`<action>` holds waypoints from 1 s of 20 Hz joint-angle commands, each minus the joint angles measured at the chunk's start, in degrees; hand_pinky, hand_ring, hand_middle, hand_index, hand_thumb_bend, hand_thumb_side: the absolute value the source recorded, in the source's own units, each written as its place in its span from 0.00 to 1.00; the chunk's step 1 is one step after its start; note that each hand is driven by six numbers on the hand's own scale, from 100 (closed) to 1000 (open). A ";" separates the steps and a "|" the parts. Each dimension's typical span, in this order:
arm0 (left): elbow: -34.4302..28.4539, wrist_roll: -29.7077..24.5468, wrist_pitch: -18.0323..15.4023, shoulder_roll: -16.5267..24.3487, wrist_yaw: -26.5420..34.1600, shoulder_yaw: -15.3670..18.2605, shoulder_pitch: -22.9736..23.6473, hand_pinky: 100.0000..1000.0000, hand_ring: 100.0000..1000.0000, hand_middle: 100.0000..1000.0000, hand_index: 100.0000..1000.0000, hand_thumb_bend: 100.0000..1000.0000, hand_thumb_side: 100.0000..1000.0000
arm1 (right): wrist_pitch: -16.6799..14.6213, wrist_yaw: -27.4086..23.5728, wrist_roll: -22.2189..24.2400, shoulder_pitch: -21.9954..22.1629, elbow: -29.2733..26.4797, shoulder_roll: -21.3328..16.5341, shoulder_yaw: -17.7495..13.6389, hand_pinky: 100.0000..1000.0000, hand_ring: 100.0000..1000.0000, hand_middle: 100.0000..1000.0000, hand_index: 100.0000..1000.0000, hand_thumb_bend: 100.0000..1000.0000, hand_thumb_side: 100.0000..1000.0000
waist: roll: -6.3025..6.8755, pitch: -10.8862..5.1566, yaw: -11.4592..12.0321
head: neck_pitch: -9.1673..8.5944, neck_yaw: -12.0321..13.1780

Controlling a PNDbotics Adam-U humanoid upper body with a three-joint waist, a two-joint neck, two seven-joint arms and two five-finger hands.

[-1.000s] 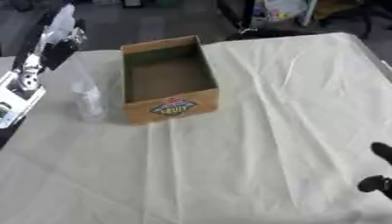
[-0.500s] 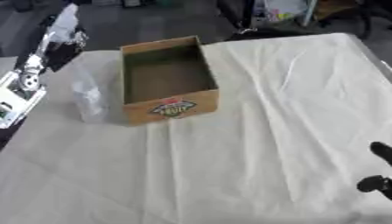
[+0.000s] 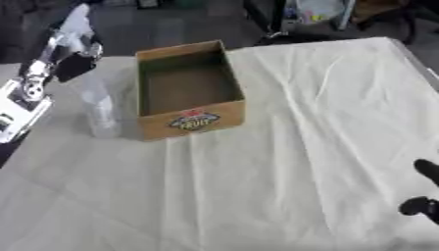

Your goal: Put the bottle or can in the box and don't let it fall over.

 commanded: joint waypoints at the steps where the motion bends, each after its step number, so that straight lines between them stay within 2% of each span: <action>1: -0.55 2.01 -0.23 2.29 2.17 0.63 -1.05 0.86 1.00 0.63 0.60 0.00 0.31 | -0.22 -0.59 0.10 -0.33 -1.36 -0.64 -0.26 0.73 1.00 1.00 0.91 0.00 0.41 | -0.17 -0.26 0.11 | -0.53 -0.09; 3: -0.73 3.34 -0.40 2.29 3.58 0.69 -1.05 0.85 1.00 0.56 0.55 0.00 0.29 | -0.22 -0.62 0.13 -0.34 -1.36 -0.66 -0.25 0.73 1.00 1.00 0.91 0.00 0.41 | -0.17 -0.27 0.11 | -0.50 -0.12; 9: -1.49 6.06 -1.77 2.51 7.81 0.62 -0.95 0.84 1.00 0.46 0.49 0.00 0.32 | -0.22 -0.72 0.23 -0.38 -1.36 -0.76 -0.24 0.73 1.00 1.00 0.91 0.00 0.41 | -0.13 -0.28 0.09 | -0.42 -0.20; 20: -3.93 7.82 -3.23 3.31 11.72 1.12 -0.87 0.83 1.00 0.43 0.47 0.00 0.36 | 0.08 -0.66 0.57 -0.43 -1.36 -0.75 -0.12 0.73 1.00 1.00 0.91 0.00 0.41 | -0.15 -0.34 0.03 | -0.38 -0.39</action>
